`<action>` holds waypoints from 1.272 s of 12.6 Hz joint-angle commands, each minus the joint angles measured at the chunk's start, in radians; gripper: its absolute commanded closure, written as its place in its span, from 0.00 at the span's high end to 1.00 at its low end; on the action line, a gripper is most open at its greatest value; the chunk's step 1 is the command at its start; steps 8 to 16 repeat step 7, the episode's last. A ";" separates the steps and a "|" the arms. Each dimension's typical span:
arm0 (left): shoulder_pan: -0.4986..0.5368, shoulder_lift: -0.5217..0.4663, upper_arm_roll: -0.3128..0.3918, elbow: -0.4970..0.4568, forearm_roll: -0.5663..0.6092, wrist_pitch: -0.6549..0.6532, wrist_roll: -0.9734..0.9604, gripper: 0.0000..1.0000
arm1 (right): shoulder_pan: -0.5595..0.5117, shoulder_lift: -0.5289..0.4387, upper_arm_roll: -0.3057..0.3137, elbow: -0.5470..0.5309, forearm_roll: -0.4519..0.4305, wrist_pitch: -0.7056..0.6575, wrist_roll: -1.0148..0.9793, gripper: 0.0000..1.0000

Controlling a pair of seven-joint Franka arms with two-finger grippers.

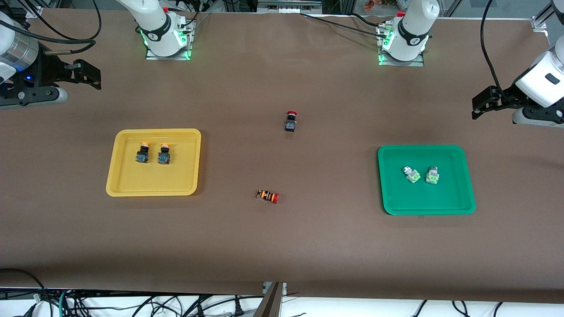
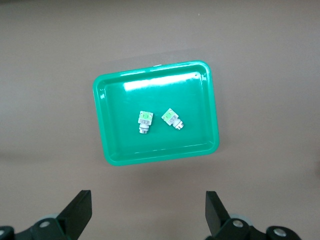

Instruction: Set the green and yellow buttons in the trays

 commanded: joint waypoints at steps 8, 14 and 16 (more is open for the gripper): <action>0.069 -0.034 -0.062 -0.031 -0.016 0.016 -0.008 1.00 | -0.013 0.016 0.012 0.035 0.020 -0.029 -0.001 1.00; 0.069 -0.034 -0.062 -0.031 -0.016 0.016 -0.008 1.00 | -0.013 0.016 0.012 0.035 0.020 -0.029 -0.001 1.00; 0.069 -0.034 -0.062 -0.031 -0.016 0.016 -0.008 1.00 | -0.013 0.016 0.012 0.035 0.020 -0.029 -0.001 1.00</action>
